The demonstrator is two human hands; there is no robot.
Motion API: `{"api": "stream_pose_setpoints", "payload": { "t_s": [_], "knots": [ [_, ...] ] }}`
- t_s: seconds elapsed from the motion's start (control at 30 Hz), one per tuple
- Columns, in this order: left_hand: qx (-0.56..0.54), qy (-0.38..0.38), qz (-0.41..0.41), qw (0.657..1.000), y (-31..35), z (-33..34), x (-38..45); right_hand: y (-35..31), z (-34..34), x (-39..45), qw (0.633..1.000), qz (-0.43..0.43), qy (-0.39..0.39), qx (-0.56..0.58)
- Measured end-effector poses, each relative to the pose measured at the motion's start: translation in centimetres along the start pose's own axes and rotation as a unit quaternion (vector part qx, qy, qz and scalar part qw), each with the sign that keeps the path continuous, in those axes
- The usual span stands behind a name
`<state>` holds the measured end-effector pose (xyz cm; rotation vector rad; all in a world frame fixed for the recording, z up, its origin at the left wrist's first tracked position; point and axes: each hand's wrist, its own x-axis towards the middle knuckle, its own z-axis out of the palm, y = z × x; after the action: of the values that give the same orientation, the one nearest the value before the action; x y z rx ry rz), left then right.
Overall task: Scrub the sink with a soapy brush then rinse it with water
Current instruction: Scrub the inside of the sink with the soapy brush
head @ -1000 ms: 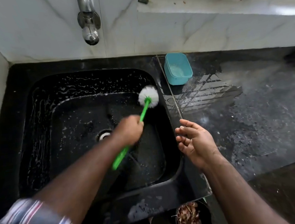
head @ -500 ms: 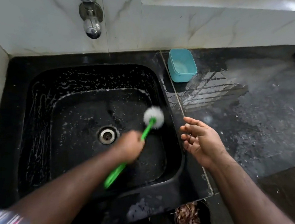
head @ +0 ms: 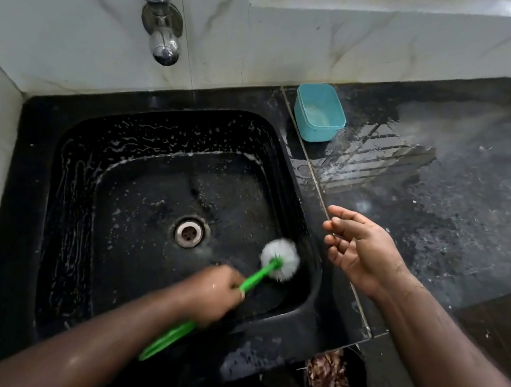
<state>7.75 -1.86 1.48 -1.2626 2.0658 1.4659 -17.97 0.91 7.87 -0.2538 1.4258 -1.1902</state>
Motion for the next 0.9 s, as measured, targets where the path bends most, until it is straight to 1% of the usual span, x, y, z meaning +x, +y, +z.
{"api": "stream_pose_setpoints", "payload": {
  "t_s": [0.07, 0.13, 0.17, 0.2, 0.27, 0.33, 0.37, 0.43, 0.5, 0.53, 0.6, 0.7, 0.77, 0.83, 0.87, 0.9],
  "knots": [
    [-0.056, 0.111, -0.025, 0.992, 1.5, -2.6, 4.2, -0.1, -0.2, -0.1, 1.000, -0.005, 0.001, 0.000],
    [-0.120, 0.203, -0.051, 0.970, 3.0, -6.2, 9.0, -0.1, -0.6, -0.3, 1.000, -0.007, 0.003, -0.004],
    [-0.123, 0.230, -0.063, 0.963, 3.5, -7.8, 10.9, 0.0, -0.9, -0.4, 1.000, -0.007, 0.005, -0.007],
    [-0.101, 0.235, -0.072, 0.964, 3.8, -9.0, 11.9, 0.1, -1.2, -0.6, 1.000, -0.008, 0.005, -0.009],
    [-0.027, 0.215, -0.086, 0.973, 3.6, -9.8, 12.1, 0.2, -1.8, -0.9, 1.000, -0.010, 0.003, -0.009],
    [0.061, 0.175, -0.074, 0.980, 3.5, -8.6, 10.2, 0.2, -2.3, -1.1, 1.000, -0.007, 0.003, -0.006],
    [0.106, 0.146, -0.059, 0.982, 3.4, -7.3, 8.7, 0.2, -2.4, -1.1, 1.000, -0.004, 0.002, -0.005],
    [0.162, 0.060, -0.028, 0.985, 2.9, -4.0, 5.7, 0.1, -2.1, -1.1, 1.000, 0.002, -0.002, -0.002],
    [0.167, -0.034, 0.006, 0.985, 2.1, -0.5, 2.3, 0.1, -1.5, -1.0, 1.000, 0.008, -0.004, -0.003],
    [0.152, -0.056, 0.019, 0.987, 1.6, 0.6, 0.6, 0.0, -1.1, -0.9, 1.000, 0.008, -0.008, 0.000],
    [0.101, -0.052, 0.034, 0.993, 0.8, 1.3, -2.1, -0.3, -0.4, -0.8, 1.000, 0.005, -0.019, 0.005],
    [0.026, -0.007, 0.029, 0.999, 1.4, -0.5, -3.2, -0.7, 0.0, -0.6, 1.000, 0.000, -0.021, 0.008],
    [0.005, 0.075, 0.021, 0.997, 2.9, -2.7, -1.9, -0.7, 0.0, -0.7, 1.000, -0.003, -0.018, 0.013],
    [-0.024, 0.173, 0.013, 0.985, 4.0, -5.2, 0.8, -0.7, -0.2, -0.9, 1.000, -0.005, -0.012, 0.016],
    [-0.044, 0.201, 0.013, 0.979, 4.5, -6.4, 2.0, -0.5, -0.2, -0.9, 1.000, -0.005, -0.008, 0.017],
    [-0.055, 0.213, 0.014, 0.975, 4.9, -7.4, 2.8, -0.3, -0.4, -1.1, 1.000, -0.005, -0.006, 0.018]
  ]
}}
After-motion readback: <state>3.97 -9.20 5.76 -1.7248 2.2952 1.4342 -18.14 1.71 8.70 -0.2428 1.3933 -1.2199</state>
